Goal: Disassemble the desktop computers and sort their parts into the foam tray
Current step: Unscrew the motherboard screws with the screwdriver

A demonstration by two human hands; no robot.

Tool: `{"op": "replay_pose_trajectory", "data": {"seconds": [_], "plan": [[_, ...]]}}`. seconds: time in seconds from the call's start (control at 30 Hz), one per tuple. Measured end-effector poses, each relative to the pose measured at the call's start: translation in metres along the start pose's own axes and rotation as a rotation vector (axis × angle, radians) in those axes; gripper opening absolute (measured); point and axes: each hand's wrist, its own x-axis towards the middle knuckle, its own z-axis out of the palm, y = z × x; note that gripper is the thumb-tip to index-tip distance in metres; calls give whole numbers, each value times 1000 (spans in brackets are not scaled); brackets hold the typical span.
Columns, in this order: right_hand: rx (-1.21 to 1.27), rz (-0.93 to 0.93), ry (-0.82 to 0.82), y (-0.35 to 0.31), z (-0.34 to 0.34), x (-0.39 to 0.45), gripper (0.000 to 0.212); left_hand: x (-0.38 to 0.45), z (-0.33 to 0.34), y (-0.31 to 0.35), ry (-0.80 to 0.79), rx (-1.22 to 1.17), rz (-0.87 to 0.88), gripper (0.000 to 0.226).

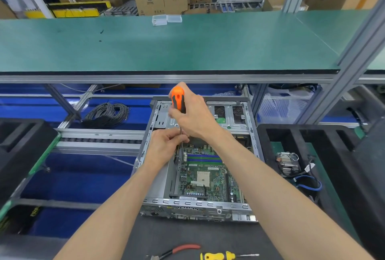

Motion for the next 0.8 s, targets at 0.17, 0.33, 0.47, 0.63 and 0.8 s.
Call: {"op": "replay_pose_trajectory", "data": {"seconds": [0.17,0.33,0.47,0.63,0.8], "plan": [[-18,-26,130,0,0,-1,39,-1,-3,0,58,-87,-91,28],[54,34,141,3,3,-2,39,-3,-4,5,105,-98,-57,29],[95,37,24,2,0,-2,53,-5,-4,9,93,-104,-48,25],[97,-93,-74,-2,-9,-1,57,-7,-6,11,25,-65,-29,23],[-93,-121,75,-2,-5,4,34,-6,-6,10,78,-98,-95,15]]}}
